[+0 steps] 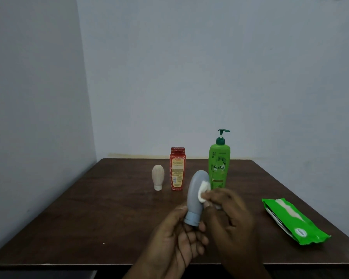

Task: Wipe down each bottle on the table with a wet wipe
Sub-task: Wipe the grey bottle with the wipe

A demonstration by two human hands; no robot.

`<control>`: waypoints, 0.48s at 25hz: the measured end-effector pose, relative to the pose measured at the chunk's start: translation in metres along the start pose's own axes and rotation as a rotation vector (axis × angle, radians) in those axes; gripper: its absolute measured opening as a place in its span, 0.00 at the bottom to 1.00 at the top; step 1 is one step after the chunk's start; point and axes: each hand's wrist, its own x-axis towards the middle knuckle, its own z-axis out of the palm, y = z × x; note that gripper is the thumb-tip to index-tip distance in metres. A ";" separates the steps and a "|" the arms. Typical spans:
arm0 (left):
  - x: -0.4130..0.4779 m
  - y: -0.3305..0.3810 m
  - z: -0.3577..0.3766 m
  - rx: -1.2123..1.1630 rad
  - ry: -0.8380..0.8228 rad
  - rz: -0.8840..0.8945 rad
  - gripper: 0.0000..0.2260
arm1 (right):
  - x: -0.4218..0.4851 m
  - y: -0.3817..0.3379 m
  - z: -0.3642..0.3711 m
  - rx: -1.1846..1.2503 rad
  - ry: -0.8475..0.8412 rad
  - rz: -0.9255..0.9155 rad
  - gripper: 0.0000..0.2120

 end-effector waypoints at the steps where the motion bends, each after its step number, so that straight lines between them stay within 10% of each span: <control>1: 0.004 0.000 -0.001 -0.018 0.015 0.002 0.27 | -0.002 0.002 -0.001 -0.038 -0.062 -0.031 0.08; 5: 0.009 0.002 0.000 -0.004 0.013 -0.024 0.26 | 0.010 -0.001 -0.013 0.009 -0.244 -0.023 0.07; 9: 0.008 0.001 0.004 0.028 0.055 -0.011 0.24 | 0.028 0.000 -0.018 -0.005 0.103 0.103 0.09; 12: 0.007 -0.003 0.010 0.025 0.039 0.024 0.25 | 0.019 0.002 -0.005 -0.027 0.018 0.065 0.08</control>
